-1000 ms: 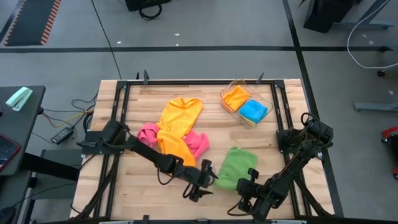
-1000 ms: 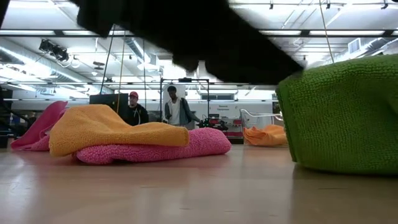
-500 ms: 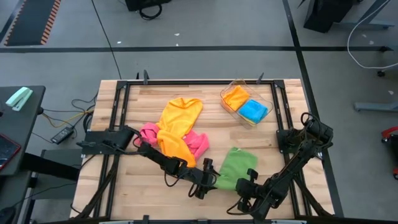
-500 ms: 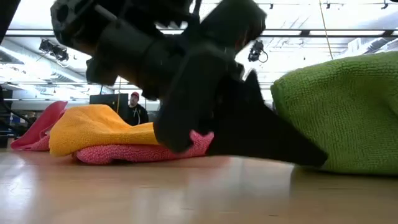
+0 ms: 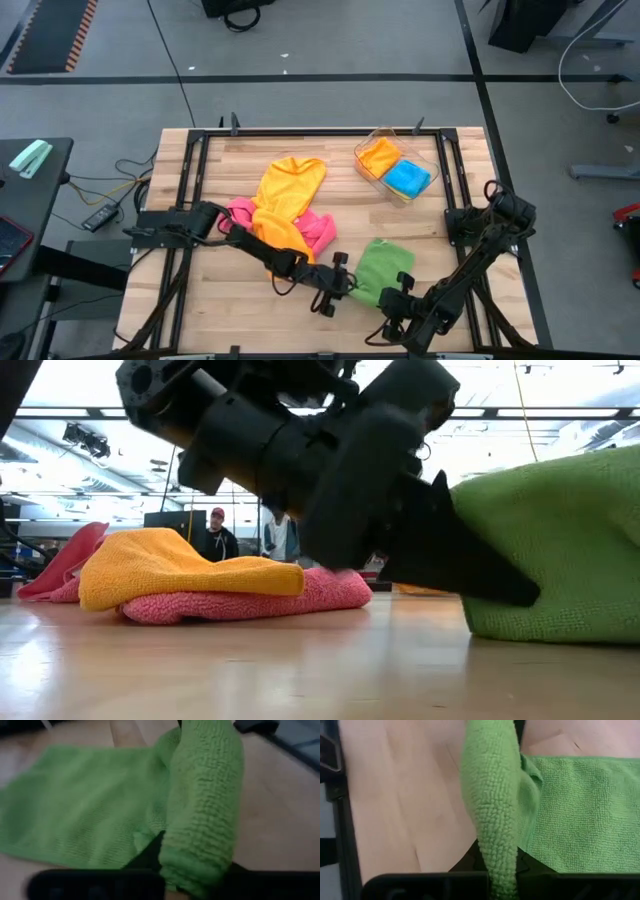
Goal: Fold microfiber towels
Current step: Fold the green towel
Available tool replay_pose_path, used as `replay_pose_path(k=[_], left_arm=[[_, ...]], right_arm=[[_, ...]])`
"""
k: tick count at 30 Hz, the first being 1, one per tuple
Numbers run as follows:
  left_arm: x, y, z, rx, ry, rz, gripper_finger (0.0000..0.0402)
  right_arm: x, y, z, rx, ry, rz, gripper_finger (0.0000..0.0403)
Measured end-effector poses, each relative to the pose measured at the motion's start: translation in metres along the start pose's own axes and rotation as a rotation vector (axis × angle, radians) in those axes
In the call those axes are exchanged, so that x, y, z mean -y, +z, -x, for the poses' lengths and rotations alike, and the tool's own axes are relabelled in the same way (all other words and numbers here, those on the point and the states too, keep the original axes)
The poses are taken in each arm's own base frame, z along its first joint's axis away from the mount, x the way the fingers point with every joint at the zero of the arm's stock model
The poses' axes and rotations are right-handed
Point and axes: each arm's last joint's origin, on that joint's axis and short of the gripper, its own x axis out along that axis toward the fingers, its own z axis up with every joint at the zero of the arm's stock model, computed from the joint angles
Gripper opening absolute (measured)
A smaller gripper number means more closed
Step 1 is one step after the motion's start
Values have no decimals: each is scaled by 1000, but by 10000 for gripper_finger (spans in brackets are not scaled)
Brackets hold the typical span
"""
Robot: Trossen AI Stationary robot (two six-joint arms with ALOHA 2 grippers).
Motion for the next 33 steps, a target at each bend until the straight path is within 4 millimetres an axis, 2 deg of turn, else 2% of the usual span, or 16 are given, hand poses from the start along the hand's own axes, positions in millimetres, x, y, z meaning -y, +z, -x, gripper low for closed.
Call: replay_pose_path(k=[2,8,12,16,20,25,29,33], left_arm=[[-2,8,4,10,-62,61,17],[-1,40,25,44,-197,186,34],[13,55,34,-21,-257,223,14],[35,67,37,-43,-311,274,18],[49,68,39,-68,-338,358,36],[52,64,39,-108,-325,384,17],[40,56,33,-152,-284,393,14],[21,47,26,-198,-230,417,41]], right_arm=[[0,1,5,-9,17,19,12],[-1,11,28,2,95,101,13],[-7,20,36,-7,217,152,13],[-16,18,31,-2,278,164,13],[-26,18,27,5,362,165,13],[-20,19,21,-1,333,204,13],[-6,18,6,-35,283,212,13],[8,19,-7,-76,245,204,13]])
